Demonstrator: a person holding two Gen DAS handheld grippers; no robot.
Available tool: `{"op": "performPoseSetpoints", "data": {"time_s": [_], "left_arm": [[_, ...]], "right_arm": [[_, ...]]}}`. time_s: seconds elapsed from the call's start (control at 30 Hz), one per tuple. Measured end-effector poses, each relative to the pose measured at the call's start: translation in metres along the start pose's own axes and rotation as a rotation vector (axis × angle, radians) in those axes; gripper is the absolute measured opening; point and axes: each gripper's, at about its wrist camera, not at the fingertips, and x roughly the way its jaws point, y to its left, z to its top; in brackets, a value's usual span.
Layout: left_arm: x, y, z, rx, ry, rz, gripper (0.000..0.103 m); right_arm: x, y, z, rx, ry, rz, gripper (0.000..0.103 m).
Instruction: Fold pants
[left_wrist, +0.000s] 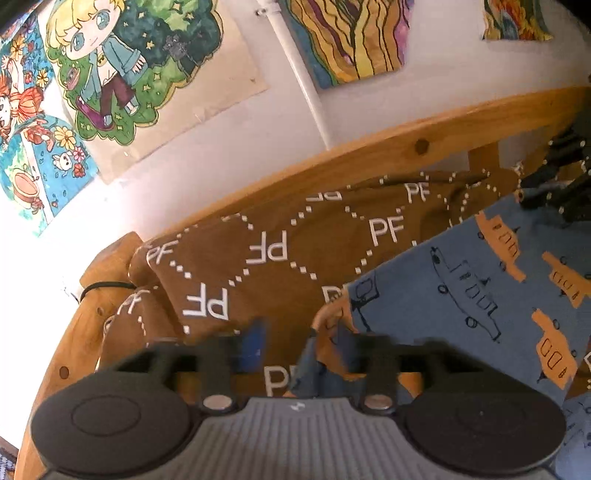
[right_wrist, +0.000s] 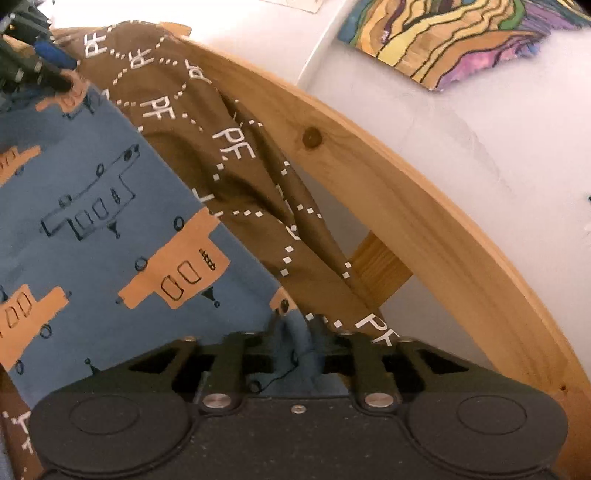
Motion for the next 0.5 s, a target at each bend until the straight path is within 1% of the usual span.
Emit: {"op": "performPoseSetpoints", "data": {"time_s": [0.03, 0.07, 0.13, 0.17, 0.2, 0.3, 0.33, 0.37, 0.4, 0.43, 0.47, 0.5], "left_arm": [[-0.002, 0.004, 0.001, -0.005, -0.005, -0.013, 0.068], [-0.003, 0.007, 0.002, -0.013, -0.007, -0.03, 0.068], [-0.006, 0.015, 0.004, -0.037, -0.011, -0.064, 0.071], [-0.007, 0.018, 0.004, -0.05, -0.014, -0.079, 0.072], [-0.008, 0.02, 0.004, -0.059, -0.013, -0.087, 0.073], [-0.003, 0.02, 0.006, -0.052, 0.019, -0.106, 0.072], [-0.001, 0.019, 0.006, -0.045, 0.034, -0.112, 0.065], [0.001, 0.016, 0.006, -0.039, 0.045, -0.117, 0.057], [0.003, 0.015, 0.007, -0.034, 0.056, -0.121, 0.042], [0.005, 0.012, 0.007, -0.03, 0.074, -0.121, 0.027], [0.008, 0.009, 0.008, -0.022, 0.104, -0.121, 0.019], [0.01, 0.006, 0.007, -0.006, 0.126, -0.122, 0.009]], "right_arm": [[-0.003, -0.003, 0.0, 0.014, -0.014, 0.015, 0.037], [-0.005, -0.006, 0.0, 0.023, -0.028, 0.031, 0.04], [-0.008, -0.01, 0.002, 0.041, -0.05, 0.058, 0.056], [-0.012, -0.01, 0.001, 0.053, -0.059, 0.076, 0.059], [-0.01, -0.011, 0.002, 0.061, -0.06, 0.093, 0.059], [-0.002, -0.012, 0.002, 0.087, -0.024, 0.111, 0.059], [0.002, -0.013, 0.002, 0.102, -0.005, 0.116, 0.058], [0.006, -0.015, 0.001, 0.125, 0.013, 0.124, 0.055], [0.009, -0.018, 0.001, 0.157, 0.025, 0.135, 0.04], [0.01, -0.022, -0.001, 0.193, 0.035, 0.16, 0.014], [0.01, -0.024, -0.002, 0.219, 0.04, 0.178, 0.003], [0.008, -0.025, -0.002, 0.236, 0.037, 0.187, 0.001]]}}
